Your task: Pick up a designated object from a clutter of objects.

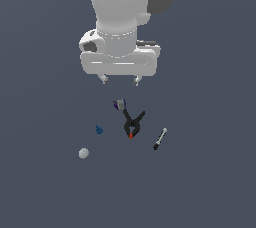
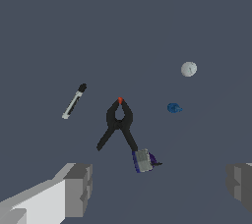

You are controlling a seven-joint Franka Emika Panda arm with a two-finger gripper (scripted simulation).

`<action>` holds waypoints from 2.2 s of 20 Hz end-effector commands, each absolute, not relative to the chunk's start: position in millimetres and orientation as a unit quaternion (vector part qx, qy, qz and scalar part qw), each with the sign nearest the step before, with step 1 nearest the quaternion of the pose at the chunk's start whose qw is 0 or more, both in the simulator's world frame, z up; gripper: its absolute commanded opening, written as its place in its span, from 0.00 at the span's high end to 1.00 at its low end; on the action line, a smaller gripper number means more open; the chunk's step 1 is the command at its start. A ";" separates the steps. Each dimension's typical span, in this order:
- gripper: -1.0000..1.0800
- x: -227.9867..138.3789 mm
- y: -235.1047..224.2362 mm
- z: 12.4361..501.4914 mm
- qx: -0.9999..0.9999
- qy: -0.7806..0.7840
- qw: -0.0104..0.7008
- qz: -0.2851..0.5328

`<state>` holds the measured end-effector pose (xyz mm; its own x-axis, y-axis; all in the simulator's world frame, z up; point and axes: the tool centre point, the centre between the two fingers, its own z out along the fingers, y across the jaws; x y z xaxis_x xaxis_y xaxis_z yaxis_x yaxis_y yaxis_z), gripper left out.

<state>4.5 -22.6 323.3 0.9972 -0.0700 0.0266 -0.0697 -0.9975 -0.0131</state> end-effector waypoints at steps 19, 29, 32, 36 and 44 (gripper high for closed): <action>0.04 8.0 -28.5 317.2 -0.997 0.070 0.019 -0.021; 0.04 26.4 -64.1 245.3 -0.993 0.114 0.018 -0.014; 0.04 30.5 -81.6 210.7 -0.991 0.135 0.016 -0.011; 0.04 31.4 -104.3 166.3 -0.987 0.161 0.011 -0.007; 0.04 25.3 -133.9 108.4 -0.981 0.194 0.003 -0.001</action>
